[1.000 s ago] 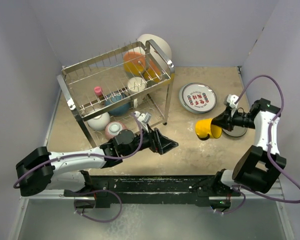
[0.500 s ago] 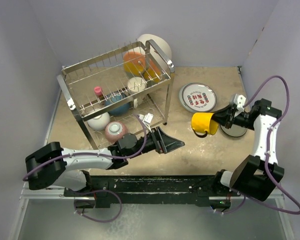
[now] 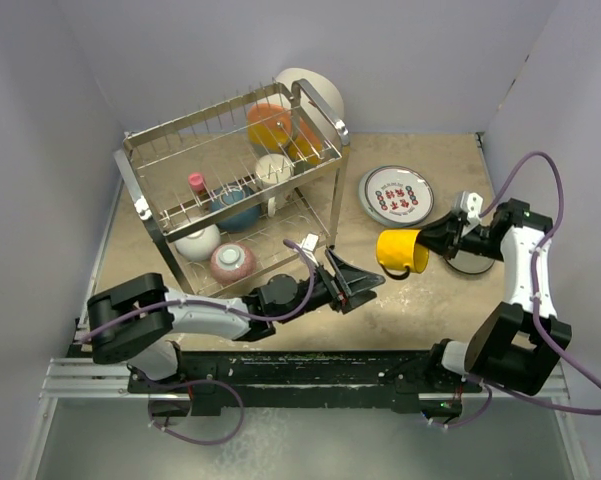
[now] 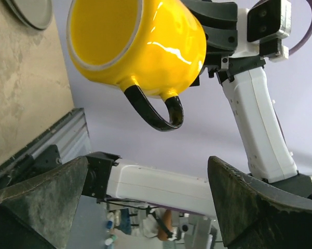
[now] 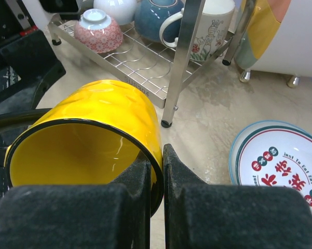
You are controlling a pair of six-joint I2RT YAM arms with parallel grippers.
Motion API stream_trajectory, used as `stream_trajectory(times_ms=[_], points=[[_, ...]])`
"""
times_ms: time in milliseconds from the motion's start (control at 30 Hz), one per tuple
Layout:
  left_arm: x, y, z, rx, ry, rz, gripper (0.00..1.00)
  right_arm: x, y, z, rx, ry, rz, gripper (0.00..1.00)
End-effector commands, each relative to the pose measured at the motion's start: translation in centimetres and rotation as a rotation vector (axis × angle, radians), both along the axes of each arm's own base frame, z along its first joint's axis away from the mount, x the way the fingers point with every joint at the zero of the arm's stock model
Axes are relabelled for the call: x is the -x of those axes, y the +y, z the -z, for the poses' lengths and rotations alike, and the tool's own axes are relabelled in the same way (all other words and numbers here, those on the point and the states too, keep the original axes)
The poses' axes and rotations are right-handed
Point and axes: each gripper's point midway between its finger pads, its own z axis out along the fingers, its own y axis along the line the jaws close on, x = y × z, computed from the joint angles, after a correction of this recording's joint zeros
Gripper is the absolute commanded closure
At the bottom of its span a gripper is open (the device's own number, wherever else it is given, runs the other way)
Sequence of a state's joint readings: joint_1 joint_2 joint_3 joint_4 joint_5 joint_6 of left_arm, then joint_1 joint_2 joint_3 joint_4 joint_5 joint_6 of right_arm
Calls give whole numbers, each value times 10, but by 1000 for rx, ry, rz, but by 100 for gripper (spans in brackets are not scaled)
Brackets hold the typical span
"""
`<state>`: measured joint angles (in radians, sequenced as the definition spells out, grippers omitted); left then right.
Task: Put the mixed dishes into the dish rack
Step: Pick up the cup at the center of the board.
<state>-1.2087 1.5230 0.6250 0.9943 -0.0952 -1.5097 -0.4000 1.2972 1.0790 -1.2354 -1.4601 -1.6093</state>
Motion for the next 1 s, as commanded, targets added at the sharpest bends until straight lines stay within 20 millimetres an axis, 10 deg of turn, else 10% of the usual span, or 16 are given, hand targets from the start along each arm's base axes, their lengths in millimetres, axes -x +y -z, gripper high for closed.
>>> stream_trajectory(times_ms=[0, 967], points=[[1, -17, -44, 180, 144, 8, 1, 3, 11, -41, -188, -91, 0, 100], [-37, -55, -45, 398, 460, -96, 47, 16, 17, -42, -166, -144, -4, 100]])
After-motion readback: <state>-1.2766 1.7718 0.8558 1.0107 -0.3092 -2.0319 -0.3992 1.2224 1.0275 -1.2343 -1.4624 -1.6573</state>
